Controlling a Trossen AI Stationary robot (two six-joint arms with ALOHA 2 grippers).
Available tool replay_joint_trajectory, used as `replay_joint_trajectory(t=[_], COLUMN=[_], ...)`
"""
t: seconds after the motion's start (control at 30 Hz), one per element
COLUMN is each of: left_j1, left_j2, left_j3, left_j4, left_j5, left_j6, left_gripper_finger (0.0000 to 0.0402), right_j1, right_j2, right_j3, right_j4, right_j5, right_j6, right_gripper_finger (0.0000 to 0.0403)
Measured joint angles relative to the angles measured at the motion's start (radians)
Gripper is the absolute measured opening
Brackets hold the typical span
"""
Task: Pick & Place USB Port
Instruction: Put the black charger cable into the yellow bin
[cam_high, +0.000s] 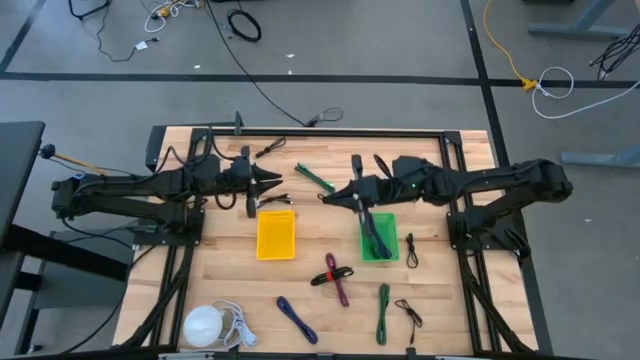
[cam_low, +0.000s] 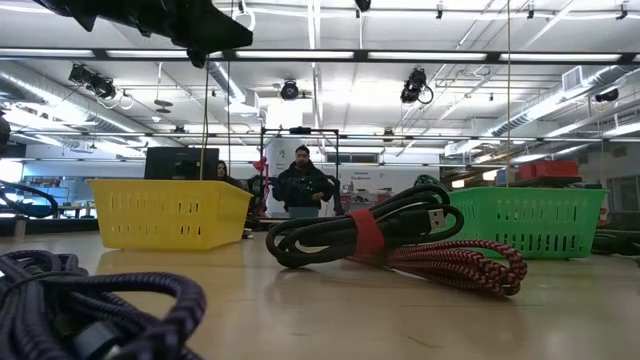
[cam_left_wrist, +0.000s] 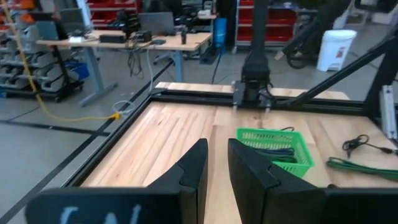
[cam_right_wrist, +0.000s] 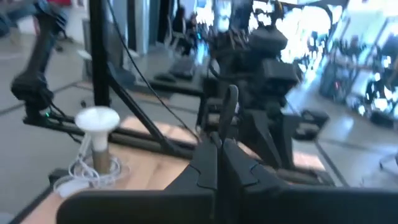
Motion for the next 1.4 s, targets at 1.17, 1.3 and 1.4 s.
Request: replay_joint_trajectory(t=[1.17,1.3,1.4], left_j1=[-0.041,-0.060,-0.068], left_j2=[0.361,0.360,0.360], left_j3=[0.000,0.000,0.000], left_j4=[0.580,0.604,0.602], left_j5=[0.388,0.348,0.325], left_j6=[0.183,0.213,0.227], left_gripper_finger=[0.0069,0.0069,0.0071], right_j1=[-0.021,-0.021,-0.021], right_j2=[0.188,0.205,0.220], right_j3=[-0.259,-0.257,-0.242], right_j4=[0.787,0.811,0.811], right_j5=[-0.024,-0.023,-0.025], right_j6=[0.067,0.068,0.072], right_gripper_finger=[0.0000,0.0000,0.0000])
